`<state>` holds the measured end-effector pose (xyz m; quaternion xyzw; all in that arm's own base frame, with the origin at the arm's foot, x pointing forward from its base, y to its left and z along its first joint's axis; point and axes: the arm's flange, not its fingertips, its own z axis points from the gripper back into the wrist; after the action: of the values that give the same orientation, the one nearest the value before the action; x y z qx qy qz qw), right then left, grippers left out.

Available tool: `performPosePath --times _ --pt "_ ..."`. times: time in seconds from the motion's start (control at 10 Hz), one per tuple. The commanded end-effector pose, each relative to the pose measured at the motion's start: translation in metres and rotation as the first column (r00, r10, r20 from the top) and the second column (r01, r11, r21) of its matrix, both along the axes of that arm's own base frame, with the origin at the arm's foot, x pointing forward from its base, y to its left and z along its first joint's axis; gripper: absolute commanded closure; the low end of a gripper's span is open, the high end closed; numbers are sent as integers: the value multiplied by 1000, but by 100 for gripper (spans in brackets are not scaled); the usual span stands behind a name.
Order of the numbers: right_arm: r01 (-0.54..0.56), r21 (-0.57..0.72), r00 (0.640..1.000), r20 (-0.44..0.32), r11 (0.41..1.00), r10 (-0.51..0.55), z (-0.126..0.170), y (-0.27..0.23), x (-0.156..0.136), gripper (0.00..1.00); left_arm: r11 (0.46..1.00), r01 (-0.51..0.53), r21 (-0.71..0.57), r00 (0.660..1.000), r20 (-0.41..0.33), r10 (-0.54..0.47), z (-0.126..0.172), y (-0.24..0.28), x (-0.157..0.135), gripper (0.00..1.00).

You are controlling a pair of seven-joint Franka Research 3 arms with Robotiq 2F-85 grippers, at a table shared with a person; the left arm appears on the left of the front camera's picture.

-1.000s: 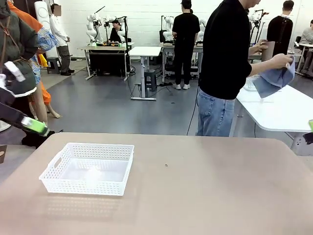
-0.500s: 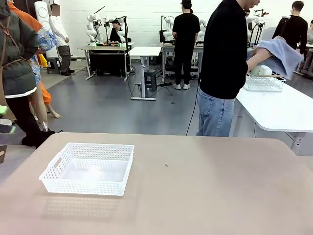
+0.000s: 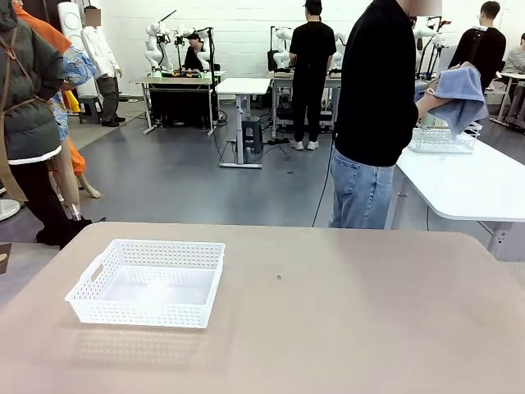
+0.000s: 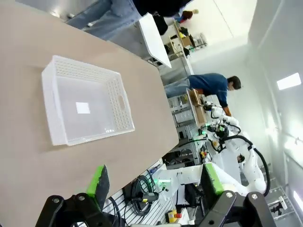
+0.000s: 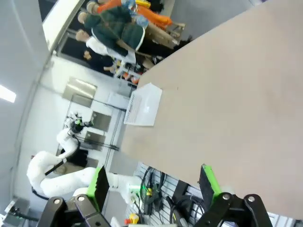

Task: Clean and organize the cups into the basket.
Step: Pick up the Organizing basket and move it to the center of the table, then pick up the Reusable plastic cup from the right side of the table and place it inside the Organizing basket.

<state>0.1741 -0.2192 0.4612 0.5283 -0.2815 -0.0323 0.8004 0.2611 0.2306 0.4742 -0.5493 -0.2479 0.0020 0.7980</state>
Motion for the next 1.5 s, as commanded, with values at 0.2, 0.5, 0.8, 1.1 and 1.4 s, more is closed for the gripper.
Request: performPosePath --times 0.2,0.5,0.8,1.1,1.4 --pt "1 125 984 177 992 -23 17 -35 -37 0 995 -101 7 993 53 101 -2 30 -29 0" --pt "25 78 997 76 997 -31 4 -26 -28 0 998 -64 0 998 -18 64 -5 19 -15 0" --pt "25 78 997 76 997 -31 4 -26 -28 0 998 -64 0 998 -18 64 -5 19 -15 0" --pt "25 78 997 76 997 -31 4 -26 -28 0 998 -64 0 998 -18 64 -5 19 -15 0" --pt "25 78 997 76 997 -31 4 -26 -28 0 998 -64 0 998 -18 64 -5 19 -15 0"
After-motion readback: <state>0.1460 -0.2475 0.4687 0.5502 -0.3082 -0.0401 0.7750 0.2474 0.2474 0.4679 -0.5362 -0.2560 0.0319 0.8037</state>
